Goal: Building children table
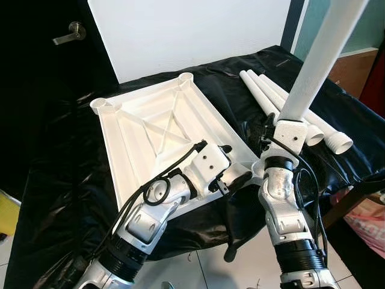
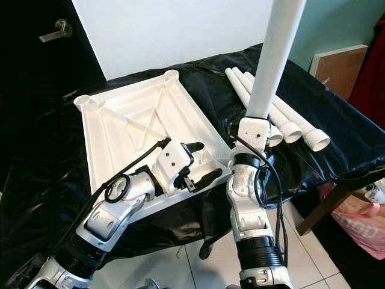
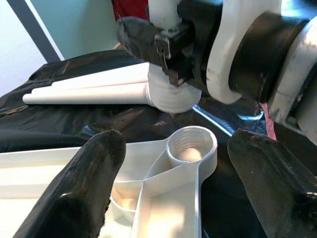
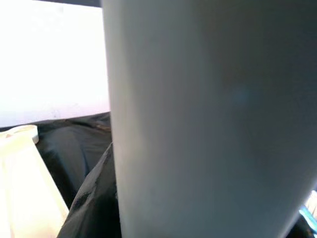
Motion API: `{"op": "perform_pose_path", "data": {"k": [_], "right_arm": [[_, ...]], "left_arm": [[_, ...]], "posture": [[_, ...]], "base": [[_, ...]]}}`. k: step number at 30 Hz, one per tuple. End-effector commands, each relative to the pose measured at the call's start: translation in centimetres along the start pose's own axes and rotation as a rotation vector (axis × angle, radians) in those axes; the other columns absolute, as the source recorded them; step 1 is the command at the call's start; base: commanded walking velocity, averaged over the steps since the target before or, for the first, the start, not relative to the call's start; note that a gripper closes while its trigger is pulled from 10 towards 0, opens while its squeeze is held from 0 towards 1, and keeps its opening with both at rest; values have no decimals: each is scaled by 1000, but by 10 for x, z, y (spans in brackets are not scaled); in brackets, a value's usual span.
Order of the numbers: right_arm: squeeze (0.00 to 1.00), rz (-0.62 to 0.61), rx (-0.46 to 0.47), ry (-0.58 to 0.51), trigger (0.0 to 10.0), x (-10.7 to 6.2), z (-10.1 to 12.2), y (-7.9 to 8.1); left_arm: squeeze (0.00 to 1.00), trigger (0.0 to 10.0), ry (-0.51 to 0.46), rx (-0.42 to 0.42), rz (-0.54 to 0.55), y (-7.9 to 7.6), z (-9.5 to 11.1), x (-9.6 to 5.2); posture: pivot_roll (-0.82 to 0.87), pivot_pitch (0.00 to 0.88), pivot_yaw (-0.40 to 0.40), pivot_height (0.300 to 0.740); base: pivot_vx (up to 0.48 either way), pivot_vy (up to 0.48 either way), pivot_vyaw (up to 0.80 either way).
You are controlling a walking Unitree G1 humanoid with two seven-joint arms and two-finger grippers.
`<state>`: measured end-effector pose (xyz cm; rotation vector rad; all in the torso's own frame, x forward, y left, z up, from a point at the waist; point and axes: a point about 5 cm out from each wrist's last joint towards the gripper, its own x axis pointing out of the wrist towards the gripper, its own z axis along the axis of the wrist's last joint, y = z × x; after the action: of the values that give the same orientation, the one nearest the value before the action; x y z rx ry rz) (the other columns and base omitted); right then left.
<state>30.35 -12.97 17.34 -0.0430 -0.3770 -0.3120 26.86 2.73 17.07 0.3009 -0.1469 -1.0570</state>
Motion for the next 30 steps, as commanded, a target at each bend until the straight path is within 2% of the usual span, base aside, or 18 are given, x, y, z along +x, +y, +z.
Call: {"op": "perform_pose_path", "data": {"k": [1, 10, 14, 20, 29, 30], "right_arm": [[0, 12, 8, 2, 10000, 0, 0, 2], [0, 25, -15, 72, 10000, -4, -14, -2], [0, 37, -7, 204, 10000, -7, -37, -4], [0, 44, 7, 281, 10000, -11, -50, -3], [0, 76, 19, 309, 10000, -10, -56, 4], [0, 110, 27, 309, 10000, -8, -55, 11]], "left_arm": [[0, 10000, 25, 14, -37, -2, -4, -1], [0, 10000, 28, 13, -35, -3, -5, -2], [0, 10000, 29, 12, -31, -2, -5, -2], [0, 10000, 28, 10, -28, -2, -5, -2], [0, 10000, 28, 11, -27, -2, -5, -2], [0, 10000, 27, 11, -28, -2, -4, -2]], "posture": [[-132, 3, 57, 740], [-128, 9, 56, 740], [-128, 17, 57, 740], [-128, 18, 56, 740], [-128, 19, 58, 740], [-126, 20, 57, 740]], "base": [[0, 0, 0], [0, 0, 0], [0, 0, 0], [0, 0, 0], [0, 0, 0], [0, 0, 0]]}}
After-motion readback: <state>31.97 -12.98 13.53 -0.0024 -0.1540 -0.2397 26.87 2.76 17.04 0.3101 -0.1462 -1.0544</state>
